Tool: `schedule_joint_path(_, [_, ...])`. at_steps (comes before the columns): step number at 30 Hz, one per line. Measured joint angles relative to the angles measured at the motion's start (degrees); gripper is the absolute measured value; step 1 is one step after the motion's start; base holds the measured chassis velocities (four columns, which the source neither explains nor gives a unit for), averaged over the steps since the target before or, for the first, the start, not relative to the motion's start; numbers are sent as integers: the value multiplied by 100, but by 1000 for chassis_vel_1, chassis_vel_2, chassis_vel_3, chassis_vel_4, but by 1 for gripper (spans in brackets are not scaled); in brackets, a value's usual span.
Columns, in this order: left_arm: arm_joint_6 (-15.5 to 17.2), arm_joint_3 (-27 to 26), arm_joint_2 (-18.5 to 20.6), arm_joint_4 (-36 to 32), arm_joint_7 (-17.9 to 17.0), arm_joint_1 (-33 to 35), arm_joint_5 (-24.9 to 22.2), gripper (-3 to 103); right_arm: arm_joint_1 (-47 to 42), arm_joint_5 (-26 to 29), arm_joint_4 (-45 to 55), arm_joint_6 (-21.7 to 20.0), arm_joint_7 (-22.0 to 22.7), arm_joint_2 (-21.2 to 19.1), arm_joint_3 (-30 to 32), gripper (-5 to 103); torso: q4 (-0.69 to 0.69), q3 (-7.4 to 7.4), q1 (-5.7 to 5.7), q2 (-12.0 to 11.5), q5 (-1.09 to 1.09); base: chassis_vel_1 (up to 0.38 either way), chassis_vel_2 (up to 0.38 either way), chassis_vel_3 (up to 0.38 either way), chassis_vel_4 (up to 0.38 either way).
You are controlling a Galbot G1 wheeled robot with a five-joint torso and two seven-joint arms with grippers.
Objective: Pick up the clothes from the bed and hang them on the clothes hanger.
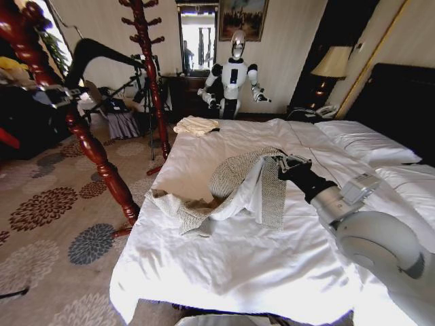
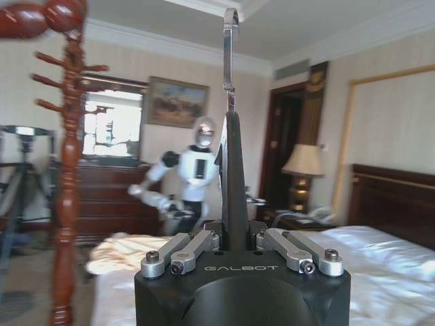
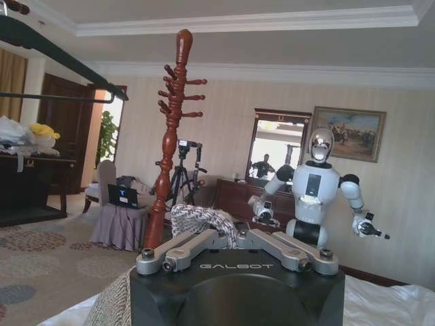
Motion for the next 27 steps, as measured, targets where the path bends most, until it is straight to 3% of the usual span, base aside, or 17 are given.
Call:
schedule_joint_path(10, [-319,259,-516,-579,917,402,-12,18,8,154,0,-294,338,-18,24,1,0,0,0,0,0,0,0,0,0])
schedule_joint_path(13, [-424,228,-630,-776,1190,595,-7,18,20,260,0,-515,636,-18,43,1,0,0,0,0,0,0,0,0,0])
schedule_joint_path(15, [-442,212,-661,-846,1281,645,-19,18,32,276,0,-557,709,-18,50,1,0,0,0,0,0,0,0,0,0])
schedule_joint_path(20, [-359,181,-969,-1321,1926,857,-42,18,83,345,0,-700,967,-32,85,1,0,0,0,0,0,0,0,0,0])
schedule_joint_path(27, [-275,371,-1229,-1708,2037,1066,-5,18,117,507,0,-821,1254,-138,185,1,1,0,0,0,0,0,0,0,0])
